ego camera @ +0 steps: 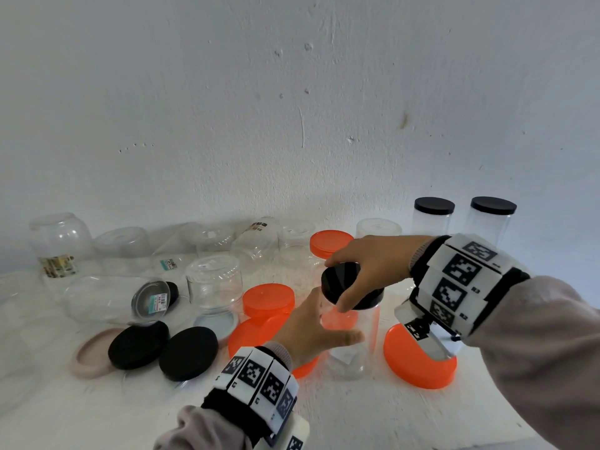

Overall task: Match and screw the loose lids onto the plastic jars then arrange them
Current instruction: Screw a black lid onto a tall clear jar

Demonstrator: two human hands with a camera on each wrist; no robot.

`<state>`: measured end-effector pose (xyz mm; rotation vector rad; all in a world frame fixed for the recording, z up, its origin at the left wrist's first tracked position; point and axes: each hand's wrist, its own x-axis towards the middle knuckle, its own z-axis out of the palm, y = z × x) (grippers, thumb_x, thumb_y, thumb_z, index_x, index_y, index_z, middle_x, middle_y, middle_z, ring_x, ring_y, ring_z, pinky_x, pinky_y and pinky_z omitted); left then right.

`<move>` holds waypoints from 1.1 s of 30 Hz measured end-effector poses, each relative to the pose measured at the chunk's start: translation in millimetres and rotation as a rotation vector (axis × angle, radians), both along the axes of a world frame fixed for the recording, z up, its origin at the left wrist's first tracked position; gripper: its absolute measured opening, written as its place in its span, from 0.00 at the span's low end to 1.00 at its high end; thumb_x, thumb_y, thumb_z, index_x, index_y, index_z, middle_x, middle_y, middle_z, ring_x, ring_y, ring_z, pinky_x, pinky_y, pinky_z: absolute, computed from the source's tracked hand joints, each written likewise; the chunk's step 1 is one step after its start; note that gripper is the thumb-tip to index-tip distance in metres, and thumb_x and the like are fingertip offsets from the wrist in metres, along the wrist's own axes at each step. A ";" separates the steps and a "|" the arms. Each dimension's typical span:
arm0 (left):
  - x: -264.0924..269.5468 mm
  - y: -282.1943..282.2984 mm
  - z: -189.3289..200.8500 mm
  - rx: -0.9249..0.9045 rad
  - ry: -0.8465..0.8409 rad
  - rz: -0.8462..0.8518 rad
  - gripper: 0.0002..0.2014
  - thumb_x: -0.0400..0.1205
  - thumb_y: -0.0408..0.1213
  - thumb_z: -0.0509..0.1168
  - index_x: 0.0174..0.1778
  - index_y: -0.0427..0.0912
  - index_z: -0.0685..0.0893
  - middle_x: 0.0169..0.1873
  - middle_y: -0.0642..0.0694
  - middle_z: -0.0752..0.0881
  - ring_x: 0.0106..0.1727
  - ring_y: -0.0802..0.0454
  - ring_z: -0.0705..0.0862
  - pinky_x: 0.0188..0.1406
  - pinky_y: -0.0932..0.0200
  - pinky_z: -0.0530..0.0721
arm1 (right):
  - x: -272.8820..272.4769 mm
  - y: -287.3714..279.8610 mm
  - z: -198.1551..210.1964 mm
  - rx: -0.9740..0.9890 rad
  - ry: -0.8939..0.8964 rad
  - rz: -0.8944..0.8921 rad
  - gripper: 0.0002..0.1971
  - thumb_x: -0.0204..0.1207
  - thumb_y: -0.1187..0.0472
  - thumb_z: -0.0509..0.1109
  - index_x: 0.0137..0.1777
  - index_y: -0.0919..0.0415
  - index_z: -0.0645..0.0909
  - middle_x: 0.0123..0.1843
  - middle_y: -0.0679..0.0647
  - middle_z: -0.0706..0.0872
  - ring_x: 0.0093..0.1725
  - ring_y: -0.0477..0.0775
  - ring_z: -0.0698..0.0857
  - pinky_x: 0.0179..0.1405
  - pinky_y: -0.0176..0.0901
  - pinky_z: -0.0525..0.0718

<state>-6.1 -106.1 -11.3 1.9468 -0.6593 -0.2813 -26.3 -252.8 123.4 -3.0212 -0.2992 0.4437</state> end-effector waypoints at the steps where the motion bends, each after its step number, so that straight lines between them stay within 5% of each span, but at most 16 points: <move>1: 0.2 -0.1 -0.3 0.003 0.002 0.000 0.41 0.67 0.53 0.78 0.72 0.59 0.63 0.65 0.61 0.73 0.68 0.59 0.71 0.67 0.62 0.71 | 0.0 0.6 -2.1 -0.013 -0.019 -0.014 0.40 0.63 0.31 0.73 0.75 0.41 0.68 0.65 0.41 0.73 0.64 0.49 0.76 0.60 0.45 0.78; 6: -1.4 -0.3 1.0 0.002 0.016 0.004 0.38 0.68 0.52 0.78 0.67 0.65 0.62 0.59 0.70 0.73 0.64 0.62 0.71 0.62 0.65 0.70 | 0.5 2.1 -8.5 -0.033 -0.074 -0.057 0.40 0.62 0.27 0.70 0.71 0.44 0.71 0.59 0.45 0.75 0.58 0.49 0.77 0.54 0.45 0.79; 10: -1.3 -0.1 0.8 0.015 -0.016 0.011 0.45 0.68 0.53 0.78 0.77 0.54 0.61 0.72 0.56 0.73 0.70 0.60 0.71 0.71 0.59 0.70 | 1.5 0.8 -4.9 -0.009 0.023 0.003 0.43 0.63 0.38 0.77 0.78 0.36 0.62 0.64 0.40 0.68 0.69 0.49 0.70 0.68 0.53 0.75; 16: 0.8 0.3 -1.4 -0.005 0.008 -0.006 0.46 0.67 0.52 0.79 0.78 0.52 0.62 0.73 0.53 0.74 0.74 0.54 0.71 0.76 0.48 0.71 | 1.3 -1.2 -4.8 0.034 -0.039 0.034 0.40 0.63 0.35 0.76 0.75 0.39 0.68 0.58 0.36 0.68 0.60 0.42 0.68 0.61 0.43 0.74; 26: 1.5 -0.2 -2.7 -0.008 -0.037 0.034 0.37 0.68 0.51 0.79 0.70 0.61 0.67 0.62 0.62 0.78 0.63 0.63 0.76 0.55 0.68 0.73 | -11.7 -3.0 -20.6 0.005 -0.204 0.067 0.29 0.70 0.30 0.65 0.62 0.50 0.78 0.54 0.50 0.79 0.53 0.52 0.79 0.55 0.50 0.82; 33: 3.1 -0.9 -0.5 0.020 -0.041 -0.006 0.41 0.69 0.52 0.78 0.74 0.55 0.64 0.69 0.56 0.75 0.71 0.57 0.73 0.70 0.56 0.72 | -17.7 -8.9 -46.4 0.102 -0.275 0.008 0.34 0.75 0.31 0.57 0.79 0.42 0.60 0.68 0.50 0.68 0.64 0.53 0.65 0.64 0.52 0.73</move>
